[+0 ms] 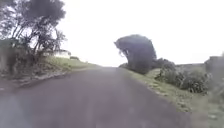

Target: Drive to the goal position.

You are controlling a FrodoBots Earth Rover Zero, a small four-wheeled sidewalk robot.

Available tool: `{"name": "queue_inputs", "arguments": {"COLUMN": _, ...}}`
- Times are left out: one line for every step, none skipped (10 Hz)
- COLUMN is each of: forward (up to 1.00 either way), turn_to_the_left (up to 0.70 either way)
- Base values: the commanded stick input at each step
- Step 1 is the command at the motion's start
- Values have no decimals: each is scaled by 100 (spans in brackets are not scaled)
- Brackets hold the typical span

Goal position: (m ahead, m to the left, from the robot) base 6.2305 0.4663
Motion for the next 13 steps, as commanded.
{"name": "queue_inputs", "arguments": {"forward": 85, "turn_to_the_left": 0}}
{"name": "queue_inputs", "arguments": {"forward": 85, "turn_to_the_left": 0}}
{"name": "queue_inputs", "arguments": {"forward": 85, "turn_to_the_left": 0}}
{"name": "queue_inputs", "arguments": {"forward": 85, "turn_to_the_left": 0}}
{"name": "queue_inputs", "arguments": {"forward": 85, "turn_to_the_left": 0}}
{"name": "queue_inputs", "arguments": {"forward": 85, "turn_to_the_left": 0}}
{"name": "queue_inputs", "arguments": {"forward": 85, "turn_to_the_left": 0}}
{"name": "queue_inputs", "arguments": {"forward": 85, "turn_to_the_left": 0}}
{"name": "queue_inputs", "arguments": {"forward": 85, "turn_to_the_left": 4}}
{"name": "queue_inputs", "arguments": {"forward": 85, "turn_to_the_left": 12}}
{"name": "queue_inputs", "arguments": {"forward": 85, "turn_to_the_left": 21}}
{"name": "queue_inputs", "arguments": {"forward": 85, "turn_to_the_left": 29}}
{"name": "queue_inputs", "arguments": {"forward": 85, "turn_to_the_left": 34}}
